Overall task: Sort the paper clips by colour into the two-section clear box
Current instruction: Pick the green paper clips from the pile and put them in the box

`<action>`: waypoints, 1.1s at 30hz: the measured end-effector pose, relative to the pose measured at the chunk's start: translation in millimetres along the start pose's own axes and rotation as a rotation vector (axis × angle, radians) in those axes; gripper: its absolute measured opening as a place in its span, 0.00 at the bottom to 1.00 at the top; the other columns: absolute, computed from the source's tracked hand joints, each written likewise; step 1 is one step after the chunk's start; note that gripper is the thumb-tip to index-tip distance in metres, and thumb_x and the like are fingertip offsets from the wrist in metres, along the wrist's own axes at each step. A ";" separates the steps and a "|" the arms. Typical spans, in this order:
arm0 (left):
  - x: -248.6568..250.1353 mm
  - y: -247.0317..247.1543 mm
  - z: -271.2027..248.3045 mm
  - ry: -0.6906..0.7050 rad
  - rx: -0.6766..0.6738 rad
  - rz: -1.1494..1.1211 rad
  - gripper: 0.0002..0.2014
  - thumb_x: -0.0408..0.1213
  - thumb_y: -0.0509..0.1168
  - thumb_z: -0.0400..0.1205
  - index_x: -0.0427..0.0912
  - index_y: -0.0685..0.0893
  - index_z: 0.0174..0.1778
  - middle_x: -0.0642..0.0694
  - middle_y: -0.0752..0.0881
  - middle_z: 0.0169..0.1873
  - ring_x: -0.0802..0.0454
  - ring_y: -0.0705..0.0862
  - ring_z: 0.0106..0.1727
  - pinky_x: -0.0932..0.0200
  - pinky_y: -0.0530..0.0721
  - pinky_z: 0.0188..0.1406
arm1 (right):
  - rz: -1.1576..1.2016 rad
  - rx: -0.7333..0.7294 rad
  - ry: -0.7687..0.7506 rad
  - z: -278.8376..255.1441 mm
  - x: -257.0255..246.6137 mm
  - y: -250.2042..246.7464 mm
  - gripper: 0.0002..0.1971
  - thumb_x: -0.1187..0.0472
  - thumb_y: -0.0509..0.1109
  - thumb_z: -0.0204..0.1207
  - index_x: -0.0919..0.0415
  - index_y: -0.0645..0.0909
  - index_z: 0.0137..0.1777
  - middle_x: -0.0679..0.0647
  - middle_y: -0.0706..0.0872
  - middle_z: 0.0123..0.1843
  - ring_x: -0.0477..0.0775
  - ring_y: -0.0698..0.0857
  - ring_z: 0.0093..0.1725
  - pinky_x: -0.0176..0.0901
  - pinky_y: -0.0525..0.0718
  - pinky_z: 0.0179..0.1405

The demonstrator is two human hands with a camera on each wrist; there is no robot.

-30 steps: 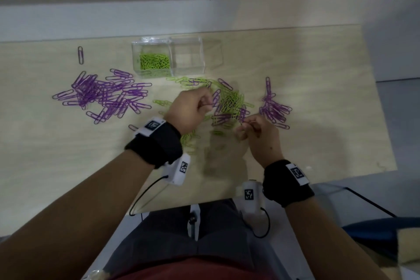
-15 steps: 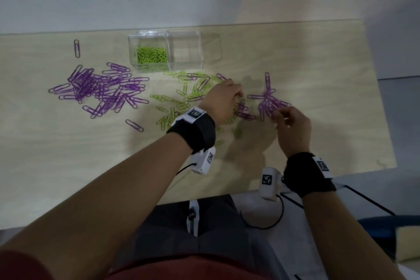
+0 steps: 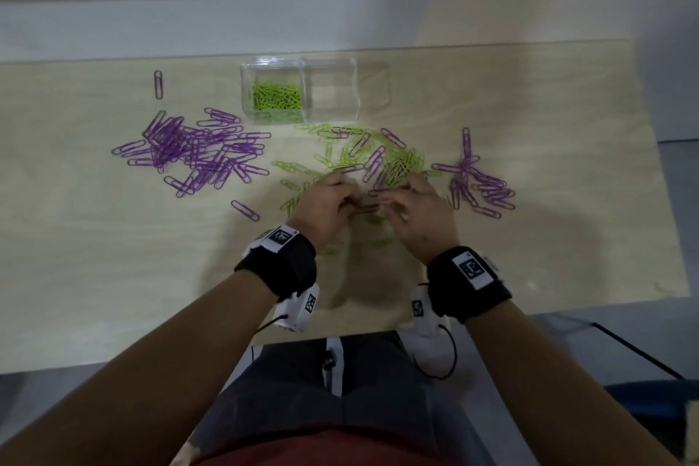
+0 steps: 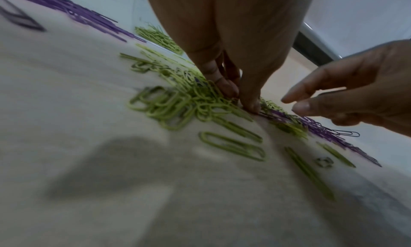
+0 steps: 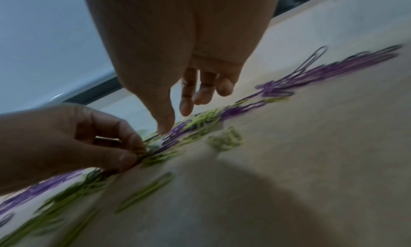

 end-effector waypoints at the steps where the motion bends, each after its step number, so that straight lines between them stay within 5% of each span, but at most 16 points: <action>1: -1.6 -0.9 -1.1 0.011 -0.003 0.010 0.10 0.24 0.71 0.69 0.34 0.87 0.46 0.38 0.84 0.50 0.41 0.84 0.47 0.50 0.85 0.48 | -0.020 -0.047 -0.002 3.1 -3.4 5.3 0.10 0.54 0.73 0.71 0.54 0.86 0.51 0.55 0.79 0.49 0.57 0.82 0.48 0.48 0.83 0.39; 10: -6.9 -18.3 -19.3 0.067 0.127 -0.015 0.04 0.27 0.70 0.68 0.37 0.86 0.36 0.43 0.81 0.38 0.47 0.78 0.38 0.58 0.75 0.37 | -0.089 -0.103 -0.018 9.0 -9.3 12.6 0.05 0.62 0.73 0.70 0.61 0.79 0.40 0.57 0.76 0.49 0.60 0.79 0.48 0.48 0.79 0.37; 14: -22.7 -33.8 -42.9 0.026 0.086 0.101 0.06 0.31 0.71 0.72 0.41 0.86 0.43 0.43 0.80 0.43 0.43 0.79 0.46 0.56 0.76 0.47 | 0.024 -0.004 -0.007 3.8 -2.5 -0.7 0.09 0.53 0.67 0.73 0.59 0.77 0.40 0.56 0.77 0.45 0.58 0.78 0.45 0.47 0.76 0.37; 19: -42.4 -59.7 -56.4 -0.131 0.191 0.121 0.16 0.26 0.68 0.73 0.39 0.82 0.56 0.41 0.81 0.51 0.44 0.80 0.50 0.64 0.73 0.49 | 0.082 0.294 0.278 -14.3 41.0 -30.8 0.08 0.56 0.68 0.73 0.60 0.77 0.38 0.59 0.82 0.38 0.62 0.80 0.39 0.49 0.74 0.37; 23: -52.8 -69.9 -53.2 -0.121 0.190 0.170 0.24 0.23 0.63 0.73 0.38 0.78 0.66 0.37 0.78 0.61 0.39 0.77 0.60 0.53 0.76 0.61 | 0.040 0.308 0.473 -29.8 70.1 -29.2 0.03 0.63 0.72 0.70 0.61 0.81 0.41 0.62 0.86 0.45 0.66 0.84 0.44 0.48 0.77 0.42; 28: -44.3 -65.8 -22.6 0.041 0.081 0.179 0.12 0.32 0.68 0.74 0.38 0.86 0.54 0.38 0.83 0.51 0.36 0.79 0.53 0.49 0.79 0.55 | 0.029 0.343 0.303 -36.6 36.2 -17.7 0.01 0.65 0.71 0.70 0.62 0.83 0.41 0.62 0.82 0.45 0.60 0.79 0.35 0.45 0.76 0.37; 33: -43.8 -56.4 -12.3 0.009 -0.095 0.182 0.09 0.28 0.73 0.71 0.35 0.86 0.47 0.38 0.81 0.50 0.39 0.78 0.53 0.53 0.77 0.54 | 0.163 0.160 0.110 -11.5 -41.9 26.2 0.06 0.58 0.70 0.71 0.60 0.84 0.40 0.58 0.84 0.41 0.58 0.83 0.38 0.49 0.81 0.38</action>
Point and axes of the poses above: each hand's wrist, its own z-axis towards the middle knuckle, its own y-axis out of the palm, x = y × z, the point moved 1 cm from there along z, towards the middle knuckle
